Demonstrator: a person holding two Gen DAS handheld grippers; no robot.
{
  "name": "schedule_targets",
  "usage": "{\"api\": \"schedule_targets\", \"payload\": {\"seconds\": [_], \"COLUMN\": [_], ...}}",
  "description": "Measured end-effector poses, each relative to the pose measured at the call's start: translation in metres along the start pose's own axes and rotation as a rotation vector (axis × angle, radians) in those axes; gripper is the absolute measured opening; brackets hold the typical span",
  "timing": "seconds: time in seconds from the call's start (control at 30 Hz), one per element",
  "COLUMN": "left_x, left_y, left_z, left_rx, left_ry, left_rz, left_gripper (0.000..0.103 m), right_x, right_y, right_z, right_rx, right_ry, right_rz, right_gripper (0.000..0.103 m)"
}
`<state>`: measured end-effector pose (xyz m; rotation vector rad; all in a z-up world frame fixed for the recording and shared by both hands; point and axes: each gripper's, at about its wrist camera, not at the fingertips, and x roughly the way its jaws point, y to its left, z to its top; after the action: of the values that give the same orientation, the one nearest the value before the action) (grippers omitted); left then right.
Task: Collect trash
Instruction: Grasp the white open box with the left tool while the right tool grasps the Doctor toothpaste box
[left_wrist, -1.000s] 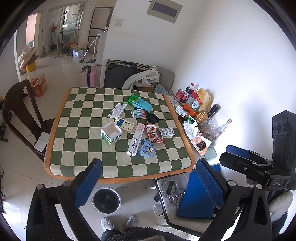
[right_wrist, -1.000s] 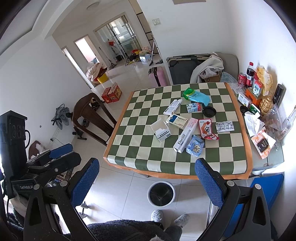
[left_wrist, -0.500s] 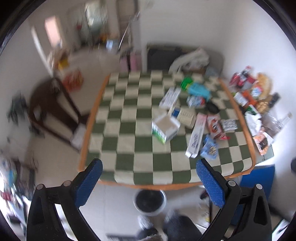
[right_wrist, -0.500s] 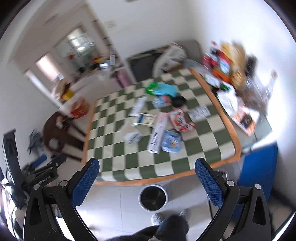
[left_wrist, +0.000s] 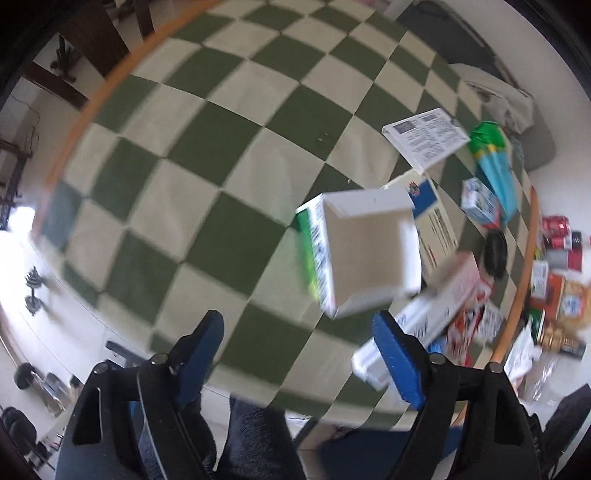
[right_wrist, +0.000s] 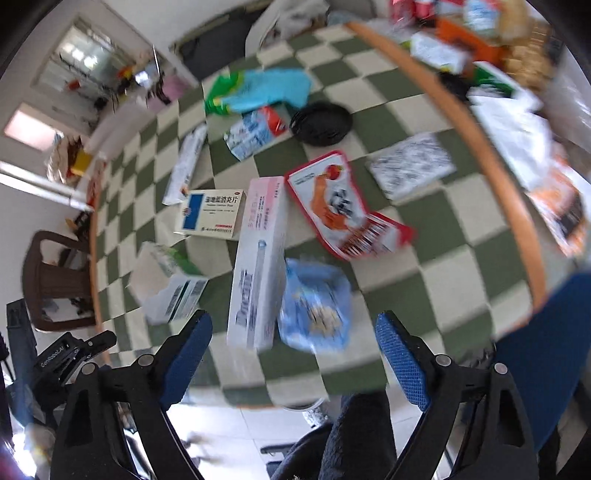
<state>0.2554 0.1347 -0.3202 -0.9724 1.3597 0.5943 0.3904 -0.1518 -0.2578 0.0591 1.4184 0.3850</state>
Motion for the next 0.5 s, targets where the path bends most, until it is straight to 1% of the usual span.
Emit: {"api": "schedule_targets", "payload": {"seconds": [0.03,0.07,0.1,0.13,0.17,0.2,0.23,0.27,0.37,0.4,0.47,0.5], "left_x": [0.009,0.017,0.024,0.030,0.034,0.038,0.041,0.042,0.041,0.040,0.039,0.039], "left_y": [-0.004,-0.006,-0.009,-0.011,-0.014,-0.016,-0.018,-0.019,-0.022,-0.023,-0.022,-0.021], "left_z": [0.006,0.011,0.015,0.019,0.022,0.025,0.027,0.028,0.028,0.028,0.028,0.029], "left_rx": [-0.005,-0.005,-0.003,-0.001,0.005,0.018,0.036,0.058,0.150,0.171,0.201,0.213], "left_ry": [0.016,0.027,0.039,0.046,0.045,0.052,0.055,0.052,0.015,0.004,0.000,-0.003], "left_rz": [-0.006,-0.008,-0.010,-0.019,-0.015,0.006,0.027,0.050,0.159,0.186,0.207,0.218], "left_gripper": [0.068,0.063,0.052,0.036,0.028,0.016,0.005,0.004,0.002,0.001,0.001,0.001], "right_x": [0.017,0.032,0.047,0.062,0.075,0.087,0.098,0.109,0.134,0.142,0.154,0.161], "right_y": [0.006,0.011,0.015,0.019,0.024,0.027,0.030,0.033,0.045,0.050,0.059,0.063], "right_z": [0.010,0.019,0.027,0.035,0.041,0.045,0.048,0.050,0.051,0.051,0.052,0.052], "right_rx": [-0.007,-0.009,-0.008,-0.001,0.006,0.011,0.018,0.025,0.021,0.007,-0.024,-0.043], "right_ry": [0.020,0.041,0.066,0.089,0.110,0.129,0.149,0.170,0.210,0.218,0.226,0.232], "right_rz": [-0.003,-0.009,-0.009,-0.005,-0.004,-0.002,0.001,0.005,0.007,0.002,-0.019,-0.030], "right_gripper": [0.092,0.092,0.092,0.092,0.092,0.092,0.092,0.092,0.092,0.089,0.082,0.071]}}
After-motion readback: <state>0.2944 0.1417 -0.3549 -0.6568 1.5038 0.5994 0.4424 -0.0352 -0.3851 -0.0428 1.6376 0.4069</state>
